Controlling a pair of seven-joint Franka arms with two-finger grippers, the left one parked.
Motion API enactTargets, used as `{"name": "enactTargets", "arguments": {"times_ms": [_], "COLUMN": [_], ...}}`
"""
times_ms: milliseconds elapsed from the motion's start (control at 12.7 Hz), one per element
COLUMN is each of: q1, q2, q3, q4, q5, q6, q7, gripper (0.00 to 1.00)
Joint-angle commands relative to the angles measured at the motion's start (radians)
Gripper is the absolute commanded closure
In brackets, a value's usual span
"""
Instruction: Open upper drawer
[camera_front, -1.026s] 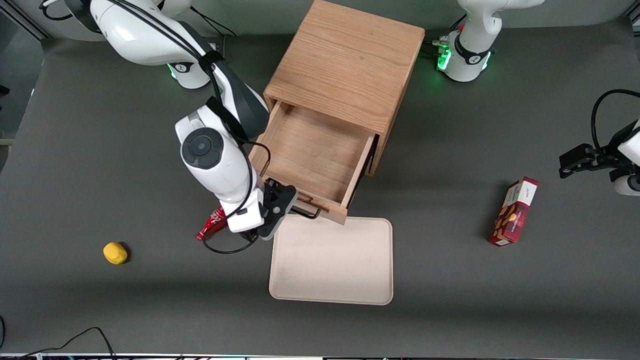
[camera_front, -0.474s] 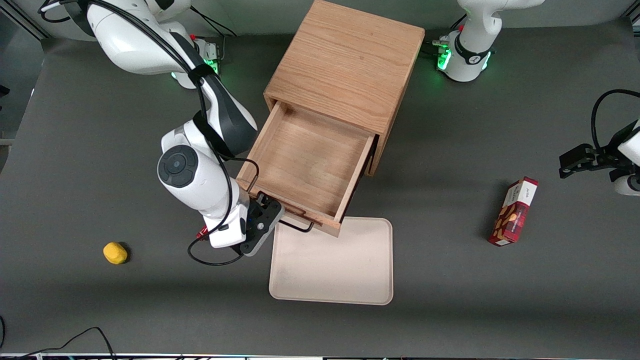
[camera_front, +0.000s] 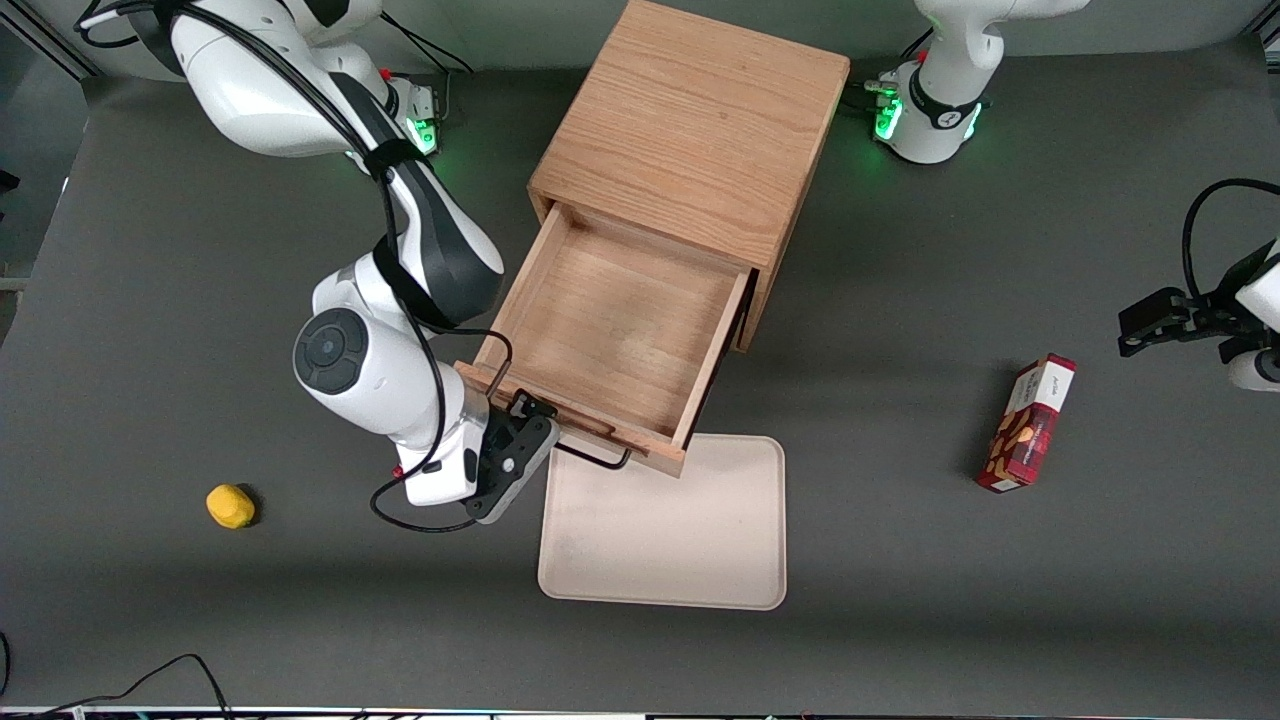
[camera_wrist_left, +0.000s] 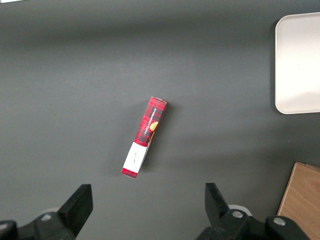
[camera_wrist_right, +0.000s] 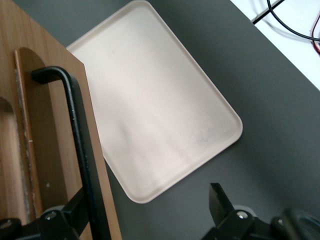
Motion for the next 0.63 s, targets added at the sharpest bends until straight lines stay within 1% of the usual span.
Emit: {"name": "enactTargets", "arguments": {"times_ms": [0, 158, 316, 474, 553], "q1": [-0.008, -0.009, -0.008, -0.030, -0.049], "q2": [0.013, 0.013, 0.011, -0.030, -0.071], "q3": [0.002, 0.005, 0.005, 0.008, 0.008], "q4": [0.058, 0.075, 0.086, 0.086, 0.077], "q5": [0.076, 0.077, 0.100, 0.105, 0.105], "q6": [-0.005, -0.032, -0.063, -0.117, -0.143], "q7": [0.025, 0.025, 0.028, 0.046, 0.084], "gripper": [0.00, 0.00, 0.00, 0.00, 0.00]}}
